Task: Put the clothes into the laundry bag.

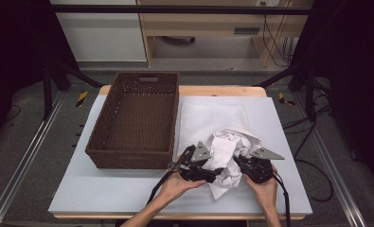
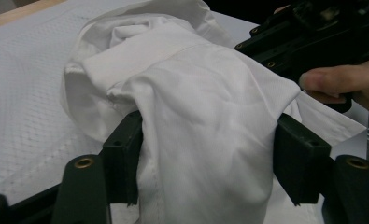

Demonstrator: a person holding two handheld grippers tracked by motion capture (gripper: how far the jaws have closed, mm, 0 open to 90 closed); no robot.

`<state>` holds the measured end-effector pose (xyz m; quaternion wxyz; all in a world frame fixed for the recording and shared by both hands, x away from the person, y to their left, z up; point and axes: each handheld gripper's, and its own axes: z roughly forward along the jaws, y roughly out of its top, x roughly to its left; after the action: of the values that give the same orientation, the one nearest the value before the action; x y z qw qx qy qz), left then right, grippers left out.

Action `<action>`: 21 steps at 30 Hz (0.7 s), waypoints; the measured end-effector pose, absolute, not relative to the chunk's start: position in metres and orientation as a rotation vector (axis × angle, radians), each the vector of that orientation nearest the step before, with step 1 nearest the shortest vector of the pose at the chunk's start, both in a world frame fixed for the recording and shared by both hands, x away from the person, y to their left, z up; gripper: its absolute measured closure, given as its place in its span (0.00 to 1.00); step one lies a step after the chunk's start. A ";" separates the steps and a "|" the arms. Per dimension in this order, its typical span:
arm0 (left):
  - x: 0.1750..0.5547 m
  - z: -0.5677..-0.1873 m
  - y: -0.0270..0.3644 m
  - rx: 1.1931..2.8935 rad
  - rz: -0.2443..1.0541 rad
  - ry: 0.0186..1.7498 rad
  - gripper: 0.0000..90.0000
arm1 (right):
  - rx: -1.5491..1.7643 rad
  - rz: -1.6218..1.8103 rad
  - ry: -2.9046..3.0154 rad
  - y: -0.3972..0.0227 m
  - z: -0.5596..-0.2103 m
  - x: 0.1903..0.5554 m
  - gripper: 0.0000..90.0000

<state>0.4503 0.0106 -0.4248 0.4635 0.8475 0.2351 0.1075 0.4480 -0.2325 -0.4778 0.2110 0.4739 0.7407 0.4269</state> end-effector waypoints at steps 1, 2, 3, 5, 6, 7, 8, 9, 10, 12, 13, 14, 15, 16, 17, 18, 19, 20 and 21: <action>0.450 -0.425 0.011 2.083 0.264 0.578 0.38 | 1.317 1.186 2.058 -0.232 -0.478 0.448 0.89; 0.449 -0.417 0.012 2.081 0.260 0.586 0.38 | 1.335 1.161 2.068 -0.232 -0.482 0.450 0.89; 0.449 -0.417 0.012 2.081 0.260 0.586 0.38 | 1.333 1.160 2.066 -0.232 -0.482 0.450 0.89; 0.446 -0.405 0.014 2.078 0.267 0.582 0.30 | 1.343 1.159 2.058 -0.232 -0.481 0.450 0.89; 0.443 -0.397 0.015 2.075 0.214 0.574 0.25 | 1.345 1.160 2.055 -0.233 -0.480 0.450 0.89; 0.441 -0.394 0.015 2.081 0.217 0.572 0.22 | 1.341 1.157 2.050 -0.234 -0.478 0.448 0.88; 0.438 -0.393 0.015 2.091 0.229 0.564 0.20 | 1.347 1.162 2.040 -0.236 -0.474 0.446 0.85; 0.438 -0.393 0.015 2.091 0.229 0.564 0.21 | 1.347 1.162 2.040 -0.236 -0.474 0.446 0.85; 0.435 -0.394 0.014 2.110 0.245 0.552 0.24 | 1.331 1.203 1.989 -0.243 -0.461 0.440 0.79; 0.435 -0.397 0.013 2.127 0.260 0.558 0.34 | 1.296 1.265 1.917 -0.249 -0.443 0.430 0.71; 0.436 -0.401 0.012 2.138 0.260 0.568 0.34 | 1.296 1.265 1.917 -0.249 -0.443 0.430 0.71; 0.437 -0.405 0.012 2.145 0.242 0.584 0.46 | 1.258 1.340 1.873 -0.253 -0.426 0.421 0.65; 0.439 -0.408 0.013 2.152 0.223 0.603 0.46 | 1.258 1.340 1.873 -0.253 -0.426 0.421 0.65; 0.441 -0.411 0.013 2.155 0.215 0.614 0.57 | 1.216 1.383 1.853 -0.251 -0.415 0.414 0.58; 0.441 -0.413 0.015 2.157 0.219 0.625 0.57 | 1.216 1.383 1.853 -0.251 -0.415 0.414 0.58; 0.440 -0.415 0.017 2.152 0.228 0.636 0.62 | 1.209 1.391 1.858 -0.247 -0.413 0.412 0.54; 0.438 -0.416 0.023 2.140 0.246 0.649 0.72 | 1.192 1.390 1.889 -0.237 -0.413 0.412 0.46; 0.438 -0.416 0.023 2.140 0.246 0.649 0.76 | 1.190 1.386 1.903 -0.232 -0.414 0.413 0.41; 0.434 -0.416 0.034 2.117 0.279 0.660 0.81 | 1.191 1.375 1.924 -0.225 -0.418 0.416 0.35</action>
<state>0.4335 0.0339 -0.4159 0.4378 0.8516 0.2655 0.1121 0.4158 -0.2246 -0.4176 0.2445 0.4362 0.7045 0.5036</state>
